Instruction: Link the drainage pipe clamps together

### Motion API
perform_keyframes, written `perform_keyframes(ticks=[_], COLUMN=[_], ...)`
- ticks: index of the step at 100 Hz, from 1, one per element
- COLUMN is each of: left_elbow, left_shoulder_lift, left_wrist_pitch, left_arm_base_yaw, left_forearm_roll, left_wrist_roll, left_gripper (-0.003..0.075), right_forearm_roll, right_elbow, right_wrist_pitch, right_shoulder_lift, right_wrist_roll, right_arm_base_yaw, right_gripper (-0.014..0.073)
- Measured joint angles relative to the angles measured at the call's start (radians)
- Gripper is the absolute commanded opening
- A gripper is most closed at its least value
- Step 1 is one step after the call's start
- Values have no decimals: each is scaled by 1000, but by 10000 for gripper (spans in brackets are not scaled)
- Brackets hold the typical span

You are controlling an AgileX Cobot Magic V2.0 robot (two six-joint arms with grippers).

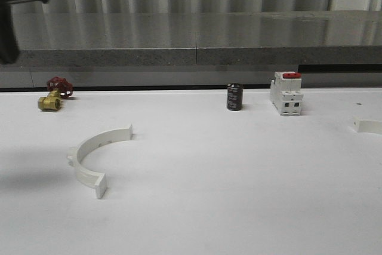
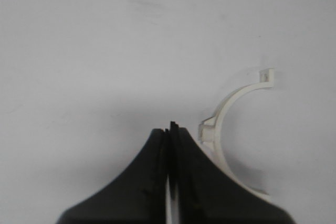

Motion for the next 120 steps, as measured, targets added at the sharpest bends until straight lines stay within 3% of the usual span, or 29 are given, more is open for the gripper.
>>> perform_keyframes(ticks=[34, 75, 98, 120], left_elbow=[286, 557, 641, 648], left_shoulder_lift=[-423, -920, -1157, -1245], left_wrist_pitch=[-34, -72, -83, -96], left_arm_base_yaw=[71, 75, 77, 77], left_forearm_roll=[32, 39, 39, 66], left_wrist_roll=[30, 32, 32, 32], left_gripper=[-21, -21, -21, -21], right_forearm_roll=[0, 0, 0, 0], right_elbow=[0, -3, -129, -343], right_wrist_pitch=[-2, 11, 159, 384], right_shoulder_lift=[0, 0, 24, 258], right_wrist_roll=[0, 0, 0, 0], right_arm_base_yaw=[0, 0, 0, 0], right_gripper=[-67, -67, -67, -66])
